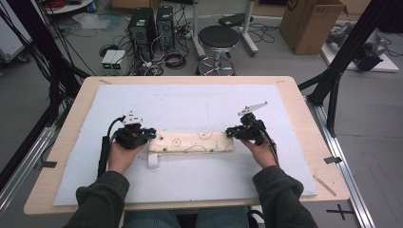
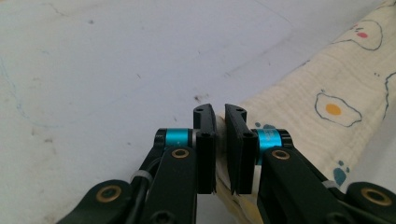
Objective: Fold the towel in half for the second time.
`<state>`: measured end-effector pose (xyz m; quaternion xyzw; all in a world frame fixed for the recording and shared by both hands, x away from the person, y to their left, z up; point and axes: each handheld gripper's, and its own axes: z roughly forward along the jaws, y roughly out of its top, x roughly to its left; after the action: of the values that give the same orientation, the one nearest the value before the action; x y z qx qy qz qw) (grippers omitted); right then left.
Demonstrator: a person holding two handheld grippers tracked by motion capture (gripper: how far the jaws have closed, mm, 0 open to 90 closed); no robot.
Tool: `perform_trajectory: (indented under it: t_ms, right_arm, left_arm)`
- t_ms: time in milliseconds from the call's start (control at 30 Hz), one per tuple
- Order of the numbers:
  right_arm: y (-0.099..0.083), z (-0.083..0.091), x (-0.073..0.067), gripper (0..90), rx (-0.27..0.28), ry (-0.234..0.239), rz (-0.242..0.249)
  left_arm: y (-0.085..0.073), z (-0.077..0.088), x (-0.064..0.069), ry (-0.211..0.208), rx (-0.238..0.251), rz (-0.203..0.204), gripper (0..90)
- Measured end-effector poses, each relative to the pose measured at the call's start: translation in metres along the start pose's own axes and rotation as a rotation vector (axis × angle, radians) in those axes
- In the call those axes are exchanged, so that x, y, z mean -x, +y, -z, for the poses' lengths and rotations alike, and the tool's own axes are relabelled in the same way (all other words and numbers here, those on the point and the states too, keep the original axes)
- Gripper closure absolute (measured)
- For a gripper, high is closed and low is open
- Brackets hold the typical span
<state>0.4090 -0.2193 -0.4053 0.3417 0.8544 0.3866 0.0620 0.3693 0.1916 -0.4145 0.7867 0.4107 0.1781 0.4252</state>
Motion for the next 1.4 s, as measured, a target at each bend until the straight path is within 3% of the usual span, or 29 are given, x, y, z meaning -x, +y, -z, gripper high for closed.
perform_trajectory:
  t_ms: [200, 333, 600, 700, 867, 1400]
  right_arm:
    - [0.006, -0.011, 0.014, 80.6, 0.007, -0.020, -0.036]
    - [0.010, -0.022, 0.015, 80.5, -0.005, -0.032, -0.039]
    - [0.011, -0.034, 0.023, 76.7, -0.024, -0.046, -0.058]
    - [0.011, -0.031, 0.022, 70.6, -0.004, -0.038, -0.054]
    - [0.011, -0.024, 0.022, 61.9, 0.039, -0.023, -0.069]
    - [0.015, -0.006, 0.012, 39.5, 0.124, -0.005, -0.073]
  left_arm:
    - [0.002, -0.011, -0.009, 0.036, 0.005, 0.028, 82.7]
    - [-0.001, -0.017, -0.015, 0.054, -0.013, 0.041, 82.7]
    - [-0.004, -0.023, -0.020, 0.051, -0.011, 0.048, 78.0]
    - [-0.003, -0.019, -0.021, 0.056, 0.011, 0.058, 71.1]
    - [-0.001, -0.012, -0.020, 0.030, 0.037, 0.076, 59.9]
    - [0.004, 0.001, -0.012, -0.023, 0.070, 0.076, 50.8]
